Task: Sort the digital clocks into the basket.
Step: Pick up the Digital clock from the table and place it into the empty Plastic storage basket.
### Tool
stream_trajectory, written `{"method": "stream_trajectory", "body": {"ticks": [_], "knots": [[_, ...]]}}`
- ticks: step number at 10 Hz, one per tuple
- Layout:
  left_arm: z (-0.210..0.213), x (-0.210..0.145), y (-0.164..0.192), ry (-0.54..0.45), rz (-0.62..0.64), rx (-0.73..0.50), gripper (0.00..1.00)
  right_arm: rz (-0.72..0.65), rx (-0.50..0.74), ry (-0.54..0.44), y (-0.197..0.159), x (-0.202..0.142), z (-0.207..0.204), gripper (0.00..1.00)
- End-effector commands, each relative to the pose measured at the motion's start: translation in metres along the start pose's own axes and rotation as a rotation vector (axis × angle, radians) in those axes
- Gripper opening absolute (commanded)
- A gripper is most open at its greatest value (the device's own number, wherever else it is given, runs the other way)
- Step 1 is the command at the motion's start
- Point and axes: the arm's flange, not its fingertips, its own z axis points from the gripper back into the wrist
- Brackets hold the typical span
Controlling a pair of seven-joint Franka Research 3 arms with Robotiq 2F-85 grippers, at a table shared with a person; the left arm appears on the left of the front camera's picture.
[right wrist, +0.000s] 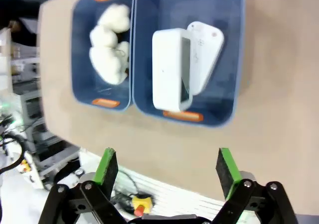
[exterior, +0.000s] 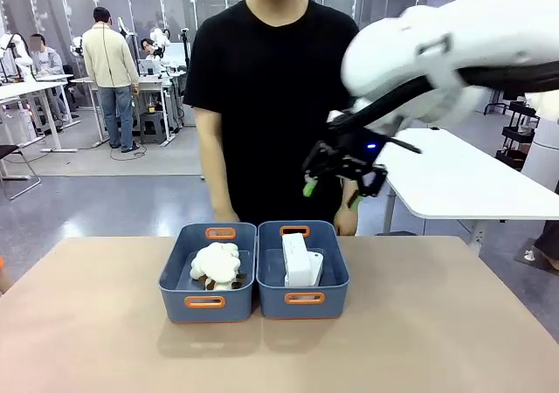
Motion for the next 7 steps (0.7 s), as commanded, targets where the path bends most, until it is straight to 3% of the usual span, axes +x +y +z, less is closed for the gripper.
{"method": "stream_trajectory", "body": {"ticks": [1,4,7], "knots": [[0.001,-0.001,-0.004,0.009,0.01,0.004,1.0,-0.078,0.234,0.089,-0.104,-0.019,0.021,1.0],[0.001,-0.001,-0.004,0.009,0.01,0.004,1.0,-0.171,0.587,0.0,-0.239,-0.059,0.056,1.0],[0.001,-0.001,-0.004,0.009,0.01,0.004,1.0,-0.315,0.813,-0.114,-0.341,-0.094,0.071,1.0]]}}
